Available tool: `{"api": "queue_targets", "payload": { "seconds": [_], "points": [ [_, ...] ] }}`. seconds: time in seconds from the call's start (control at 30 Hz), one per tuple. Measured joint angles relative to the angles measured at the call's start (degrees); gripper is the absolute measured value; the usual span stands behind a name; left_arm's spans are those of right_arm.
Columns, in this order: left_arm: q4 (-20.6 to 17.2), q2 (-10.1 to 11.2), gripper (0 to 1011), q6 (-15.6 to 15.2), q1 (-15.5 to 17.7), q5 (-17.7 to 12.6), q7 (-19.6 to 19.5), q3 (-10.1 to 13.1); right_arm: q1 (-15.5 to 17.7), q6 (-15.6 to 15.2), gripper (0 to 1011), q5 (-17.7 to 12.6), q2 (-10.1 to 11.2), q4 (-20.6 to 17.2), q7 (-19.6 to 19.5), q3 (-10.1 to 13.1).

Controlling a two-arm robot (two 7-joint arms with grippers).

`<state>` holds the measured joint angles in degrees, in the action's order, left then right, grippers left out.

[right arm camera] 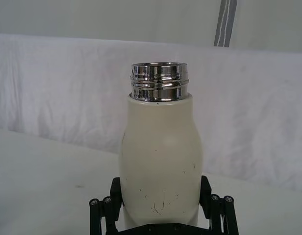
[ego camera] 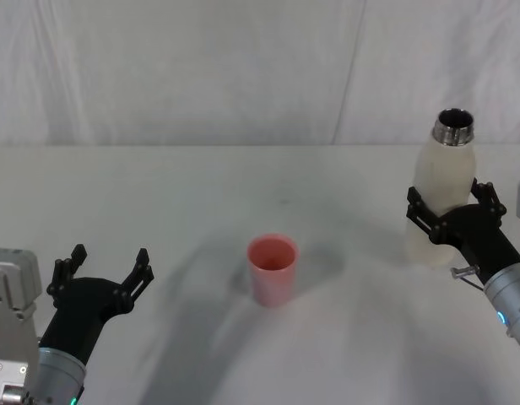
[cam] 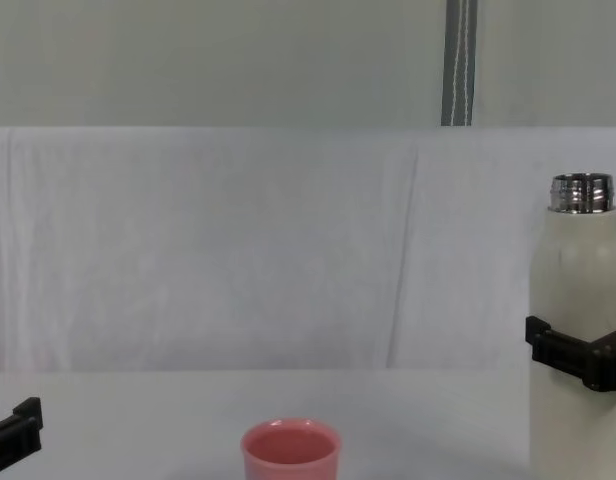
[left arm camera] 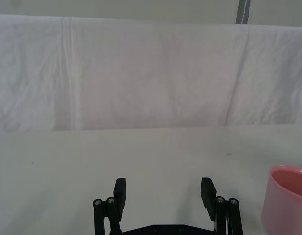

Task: Grasp the thermos with one hand and pour water into the cup lid.

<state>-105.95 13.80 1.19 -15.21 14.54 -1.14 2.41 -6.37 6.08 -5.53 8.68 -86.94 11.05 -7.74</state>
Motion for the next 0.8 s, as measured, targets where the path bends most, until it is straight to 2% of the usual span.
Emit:
{"api": "queue_targets", "payload": {
  "seconds": [0.8],
  "points": [
    [0.0, 0.0, 1001, 0.0, 0.0, 0.0, 0.0, 0.0, 0.36, 0.46, 950, -1.6, 0.1, 1.13, 0.36, -0.62]
  ]
}}
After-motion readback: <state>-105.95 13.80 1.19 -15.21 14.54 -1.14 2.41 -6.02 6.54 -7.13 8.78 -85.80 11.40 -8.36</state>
